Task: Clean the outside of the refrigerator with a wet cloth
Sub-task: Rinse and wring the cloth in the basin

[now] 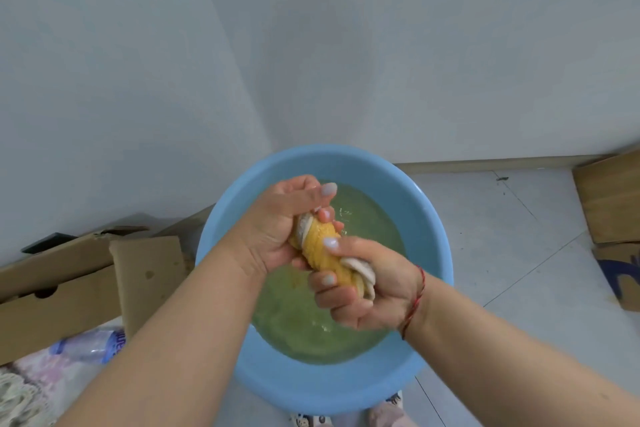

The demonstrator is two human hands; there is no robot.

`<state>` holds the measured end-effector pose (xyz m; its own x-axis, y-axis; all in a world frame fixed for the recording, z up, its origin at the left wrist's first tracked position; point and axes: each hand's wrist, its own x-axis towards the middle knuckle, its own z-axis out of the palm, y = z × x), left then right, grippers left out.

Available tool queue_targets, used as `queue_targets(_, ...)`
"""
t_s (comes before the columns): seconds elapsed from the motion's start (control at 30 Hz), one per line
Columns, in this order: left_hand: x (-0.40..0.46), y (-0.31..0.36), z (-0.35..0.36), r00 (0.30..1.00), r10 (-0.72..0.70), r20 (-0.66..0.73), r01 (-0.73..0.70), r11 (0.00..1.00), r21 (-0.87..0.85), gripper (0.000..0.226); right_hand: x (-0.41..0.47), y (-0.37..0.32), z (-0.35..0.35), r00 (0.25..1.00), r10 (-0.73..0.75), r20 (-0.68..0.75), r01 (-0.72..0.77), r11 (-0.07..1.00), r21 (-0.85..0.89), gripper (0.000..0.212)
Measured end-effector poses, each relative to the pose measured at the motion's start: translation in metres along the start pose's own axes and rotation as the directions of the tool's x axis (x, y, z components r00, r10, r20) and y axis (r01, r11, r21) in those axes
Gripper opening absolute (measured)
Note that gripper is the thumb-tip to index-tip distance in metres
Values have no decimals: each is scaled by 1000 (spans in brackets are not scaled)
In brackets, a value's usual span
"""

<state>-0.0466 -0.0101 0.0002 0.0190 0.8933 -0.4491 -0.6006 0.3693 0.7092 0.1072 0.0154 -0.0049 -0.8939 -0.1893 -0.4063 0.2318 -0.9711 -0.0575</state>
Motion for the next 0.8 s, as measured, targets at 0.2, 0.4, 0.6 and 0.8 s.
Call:
queue_targets(0.2, 22, -23, 5, 923, 106, -371, 54, 917, 395, 45, 22, -4, -10, 759, -346, -551, -187, 696, -694, 12)
queue_targets(0.4, 37, -70, -1, 745, 323, -583, 229, 697, 679, 34, 59, 9, -42, 599, -647, -472, -685, -109, -720, 28)
queue_targets(0.6, 40, -91, -8, 473, 161, -866, 237, 924, 301, 22, 57, 24, -57, 500, -736, -457, -690, -20, -724, 22)
queue_targets(0.8, 43, -95, -16, 391, 27, -920, 244, 961, 133, 6, 56, 26, -62, 525, -767, -369, -686, -123, -717, 21)
